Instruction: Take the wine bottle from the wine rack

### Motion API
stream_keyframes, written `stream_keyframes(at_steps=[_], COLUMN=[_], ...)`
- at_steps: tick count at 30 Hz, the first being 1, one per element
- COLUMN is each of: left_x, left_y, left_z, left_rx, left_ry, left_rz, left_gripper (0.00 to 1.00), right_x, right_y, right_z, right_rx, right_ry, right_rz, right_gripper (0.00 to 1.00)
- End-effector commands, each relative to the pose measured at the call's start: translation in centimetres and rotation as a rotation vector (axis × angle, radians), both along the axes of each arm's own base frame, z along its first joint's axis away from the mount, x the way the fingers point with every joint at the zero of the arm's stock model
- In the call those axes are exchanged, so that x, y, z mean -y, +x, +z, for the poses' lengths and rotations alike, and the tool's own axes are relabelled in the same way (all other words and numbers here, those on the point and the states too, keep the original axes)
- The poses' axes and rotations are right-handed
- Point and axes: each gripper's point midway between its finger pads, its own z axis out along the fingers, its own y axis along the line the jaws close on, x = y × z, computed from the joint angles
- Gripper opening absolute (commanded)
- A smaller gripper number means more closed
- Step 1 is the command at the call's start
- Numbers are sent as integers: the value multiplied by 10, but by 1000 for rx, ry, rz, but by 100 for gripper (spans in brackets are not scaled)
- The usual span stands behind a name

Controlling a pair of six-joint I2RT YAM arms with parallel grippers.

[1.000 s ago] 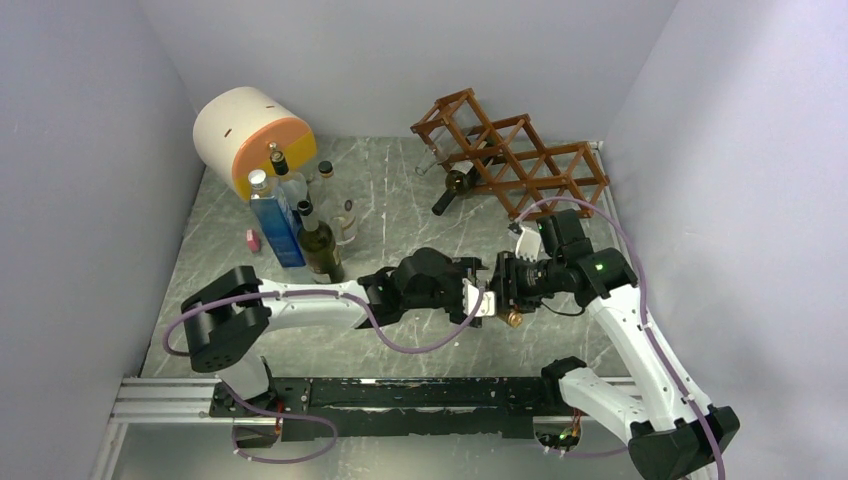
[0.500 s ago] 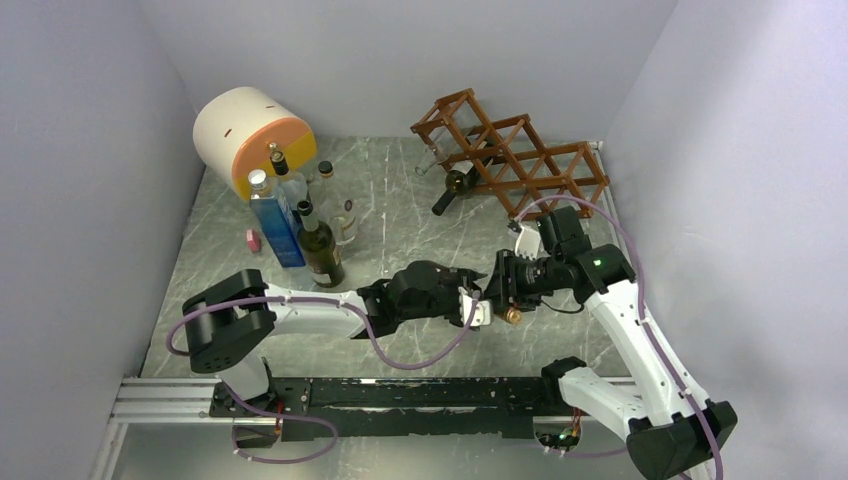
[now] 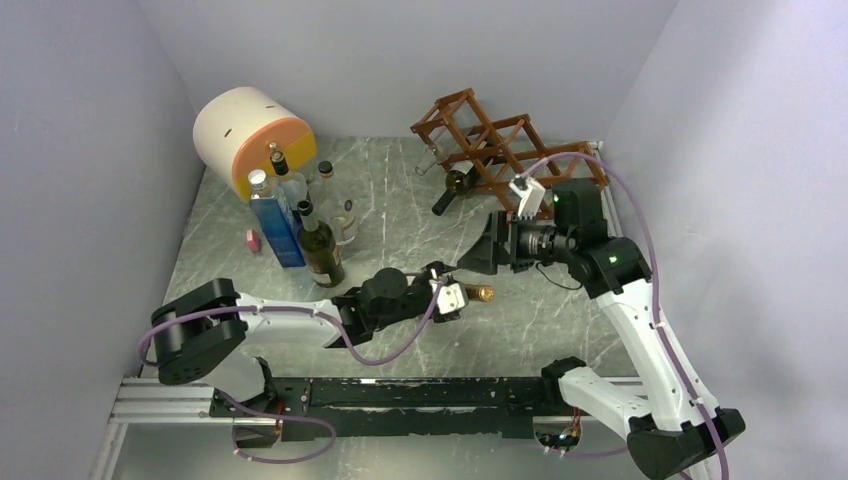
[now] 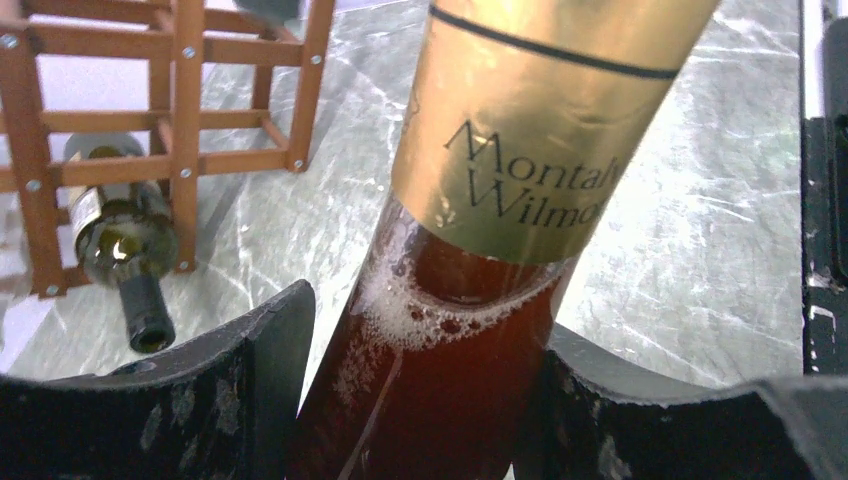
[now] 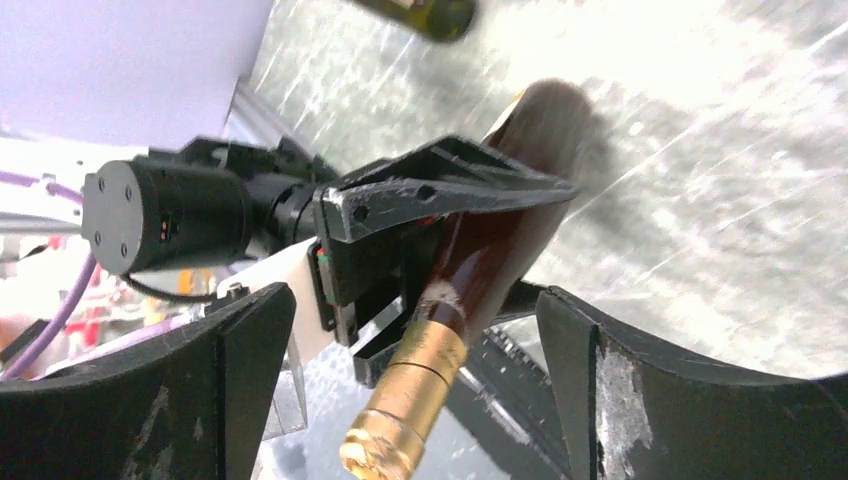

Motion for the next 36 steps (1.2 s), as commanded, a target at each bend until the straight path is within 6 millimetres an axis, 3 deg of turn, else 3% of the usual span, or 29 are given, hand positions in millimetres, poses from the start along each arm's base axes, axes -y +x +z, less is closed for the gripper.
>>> stream_keyframes(at_steps=[1, 5, 9, 13, 21, 27, 30, 34, 36], left_x=[-21, -57, -93, -119, -140, -141, -141, -142, -142], left_y=[18, 45, 67, 77, 86, 85, 85, 83, 82], left_z=[46, 59, 69, 70, 56, 47, 45, 44, 44], left_rx=[-41, -77, -114, -136, -154, -166, -171, -177, -179], left_ry=[-215, -317, -413, -491, -510, -459, -436, -409, -390], left_rz=[172, 380, 532, 585, 662, 666, 675, 673, 665], left_gripper=[7, 7, 7, 7, 7, 8, 17, 47, 58], right_x=[11, 26, 41, 39, 16, 19, 18, 15, 12], right_y=[42, 73, 102, 118, 130, 166, 187, 211, 226], right_z=[41, 68, 55, 32, -5, -32, -49, -71, -69], right_rx=[198, 382, 449, 438, 367, 288, 242, 200, 202], right_ry=[-19, -40, -112, -102, -20, -52, -64, -80, -64], right_rz=[-162, -292, -404, -443, -404, -527, -582, -639, -671], right_gripper=[99, 100, 100, 100, 100, 99, 97, 96, 95])
